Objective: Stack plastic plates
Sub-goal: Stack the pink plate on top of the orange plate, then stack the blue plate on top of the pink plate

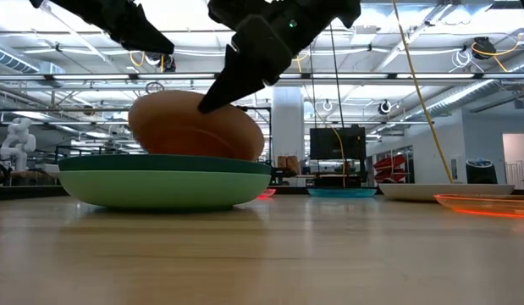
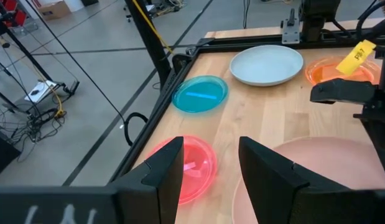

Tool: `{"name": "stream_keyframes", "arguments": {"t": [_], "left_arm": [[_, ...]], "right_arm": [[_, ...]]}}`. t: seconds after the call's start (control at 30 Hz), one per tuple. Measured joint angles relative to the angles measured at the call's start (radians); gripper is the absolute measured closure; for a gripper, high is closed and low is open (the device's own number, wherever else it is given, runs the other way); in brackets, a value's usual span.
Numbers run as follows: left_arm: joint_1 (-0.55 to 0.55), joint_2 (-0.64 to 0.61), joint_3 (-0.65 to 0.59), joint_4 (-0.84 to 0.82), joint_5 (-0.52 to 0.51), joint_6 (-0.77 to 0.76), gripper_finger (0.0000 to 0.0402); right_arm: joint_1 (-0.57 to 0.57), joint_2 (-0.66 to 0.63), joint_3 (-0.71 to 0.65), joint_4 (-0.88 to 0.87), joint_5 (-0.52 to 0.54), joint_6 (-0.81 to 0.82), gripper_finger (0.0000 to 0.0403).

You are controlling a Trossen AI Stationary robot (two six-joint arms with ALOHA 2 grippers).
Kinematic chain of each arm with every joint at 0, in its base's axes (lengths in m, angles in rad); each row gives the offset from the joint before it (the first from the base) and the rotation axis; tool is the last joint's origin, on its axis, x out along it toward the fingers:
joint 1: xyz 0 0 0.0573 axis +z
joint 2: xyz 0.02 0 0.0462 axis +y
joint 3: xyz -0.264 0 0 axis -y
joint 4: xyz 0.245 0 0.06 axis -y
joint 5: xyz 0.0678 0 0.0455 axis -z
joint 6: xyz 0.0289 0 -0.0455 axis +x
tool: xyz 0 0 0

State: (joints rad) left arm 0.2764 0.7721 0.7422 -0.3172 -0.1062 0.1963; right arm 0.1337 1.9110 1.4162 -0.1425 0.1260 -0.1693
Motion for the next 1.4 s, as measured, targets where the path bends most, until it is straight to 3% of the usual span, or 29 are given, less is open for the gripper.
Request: {"name": "stream_keyframes", "arguments": {"t": [0.47,0.77,0.9,1.07,1.23,1.4], "left_arm": [[-0.002,0.0,0.0,0.0,0.0,-0.009,0.024],[-0.002,0.0,0.0,-0.001,0.0,-0.026,0.024],[-0.002,0.0,0.0,-0.002,0.0,-0.038,0.024],[-0.002,0.0,0.0,-0.004,0.0,-0.041,0.024],[-0.002,0.0,0.0,-0.003,0.0,-0.04,0.024],[-0.002,0.0,0.0,-0.003,0.0,-0.039,0.024]], "right_arm": [[0.004,0.0,0.0,-0.002,0.0,0.088,0.0297],[0.002,-0.02,0.0,-0.06,0.006,0.17,0.0294],[-0.014,-0.058,0.0,-0.116,0.056,0.244,0.0297],[-0.051,-0.118,0.0,-0.274,0.12,0.458,0.0298],[-0.105,-0.155,0.0,-0.574,0.079,0.759,0.0298],[-0.149,-0.153,0.0,-0.875,0.082,0.933,0.0298]]}}
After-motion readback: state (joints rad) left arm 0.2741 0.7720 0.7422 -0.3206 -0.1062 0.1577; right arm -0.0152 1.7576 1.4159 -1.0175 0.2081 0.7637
